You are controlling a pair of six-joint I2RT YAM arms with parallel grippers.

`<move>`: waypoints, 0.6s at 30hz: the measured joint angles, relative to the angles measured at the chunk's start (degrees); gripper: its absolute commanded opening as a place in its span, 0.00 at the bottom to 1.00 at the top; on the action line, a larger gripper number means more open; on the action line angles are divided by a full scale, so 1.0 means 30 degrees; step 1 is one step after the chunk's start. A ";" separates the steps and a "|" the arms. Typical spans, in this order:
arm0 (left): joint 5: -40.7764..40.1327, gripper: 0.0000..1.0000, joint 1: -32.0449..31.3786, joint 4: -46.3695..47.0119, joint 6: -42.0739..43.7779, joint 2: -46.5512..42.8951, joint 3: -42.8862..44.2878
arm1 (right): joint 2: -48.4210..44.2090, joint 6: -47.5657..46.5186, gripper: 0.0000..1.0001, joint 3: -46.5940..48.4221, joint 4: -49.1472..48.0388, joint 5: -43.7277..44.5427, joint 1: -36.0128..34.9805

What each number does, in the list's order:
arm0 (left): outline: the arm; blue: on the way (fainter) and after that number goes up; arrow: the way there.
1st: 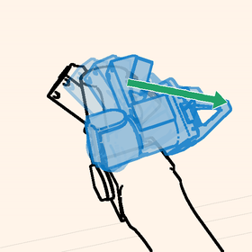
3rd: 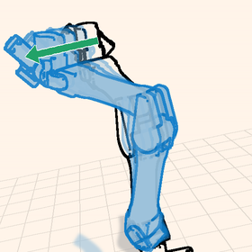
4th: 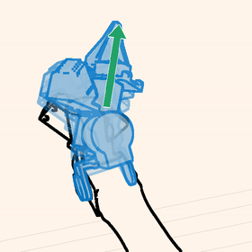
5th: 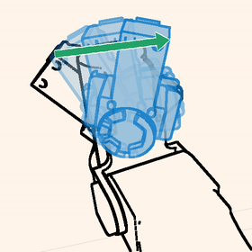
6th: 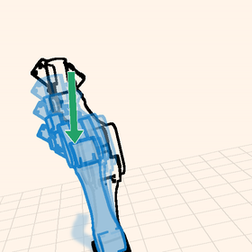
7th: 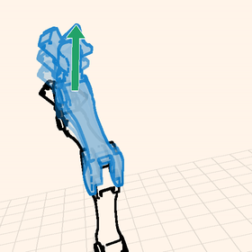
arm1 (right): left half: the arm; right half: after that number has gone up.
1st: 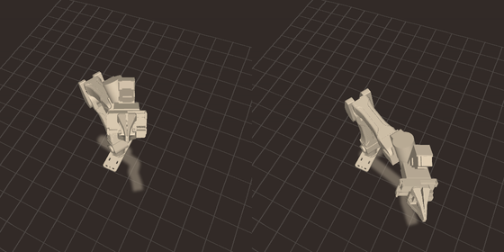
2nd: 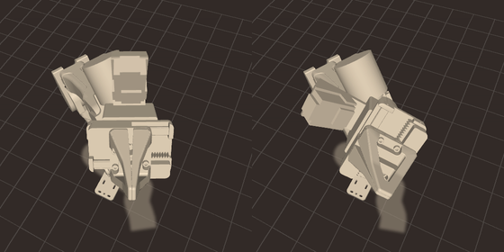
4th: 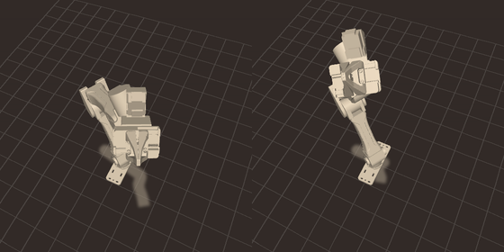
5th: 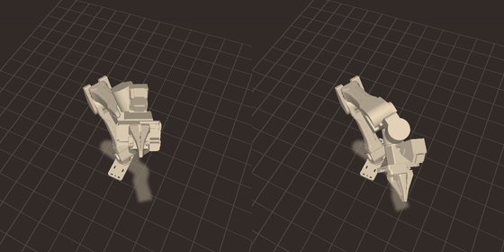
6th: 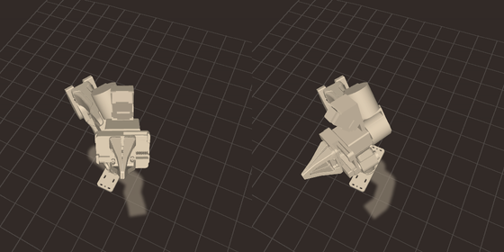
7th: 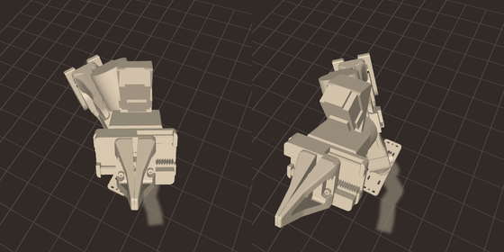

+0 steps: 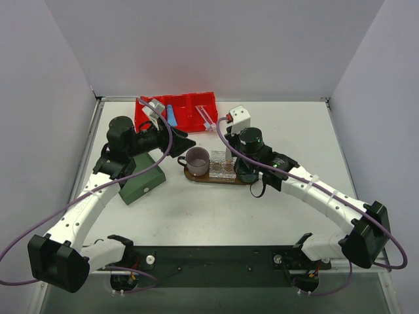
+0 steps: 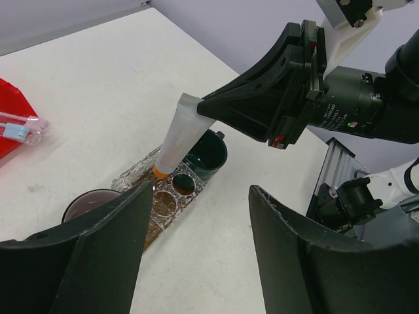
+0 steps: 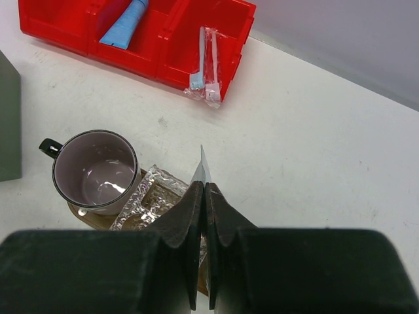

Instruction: Prepare toiletry sets of a toothbrush and toothpaste on the tray

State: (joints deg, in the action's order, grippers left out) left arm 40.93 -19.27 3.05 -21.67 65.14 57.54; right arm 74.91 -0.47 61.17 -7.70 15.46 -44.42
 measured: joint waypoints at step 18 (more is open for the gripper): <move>-0.0007 0.70 0.0087 0.0015 0.0007 0.0000 -0.0029 | 0.0466 0.0015 0.00 -0.0342 -0.0787 0.0364 -0.0219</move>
State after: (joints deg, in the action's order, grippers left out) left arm 40.91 -19.00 3.09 -21.65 65.14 57.45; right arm 76.31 -0.43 60.14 -10.07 16.56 -45.08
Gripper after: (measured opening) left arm 0.703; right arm 0.003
